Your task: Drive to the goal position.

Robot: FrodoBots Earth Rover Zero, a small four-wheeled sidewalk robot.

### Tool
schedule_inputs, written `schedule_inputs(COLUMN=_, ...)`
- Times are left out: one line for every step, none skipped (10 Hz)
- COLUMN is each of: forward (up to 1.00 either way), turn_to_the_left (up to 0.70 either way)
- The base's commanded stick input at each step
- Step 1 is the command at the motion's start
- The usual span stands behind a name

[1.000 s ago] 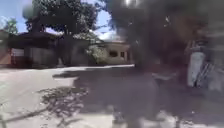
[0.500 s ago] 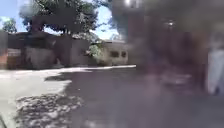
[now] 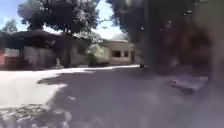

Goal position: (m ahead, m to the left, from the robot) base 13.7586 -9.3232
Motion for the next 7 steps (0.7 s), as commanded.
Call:
schedule_inputs(forward=1.00, turn_to_the_left=0.03)
schedule_inputs(forward=1.00, turn_to_the_left=0.04)
schedule_inputs(forward=1.00, turn_to_the_left=0.06)
schedule_inputs(forward=1.00, turn_to_the_left=0.17)
schedule_inputs(forward=1.00, turn_to_the_left=0.02)
schedule_inputs(forward=1.00, turn_to_the_left=0.02)
schedule_inputs(forward=1.00, turn_to_the_left=0.03)
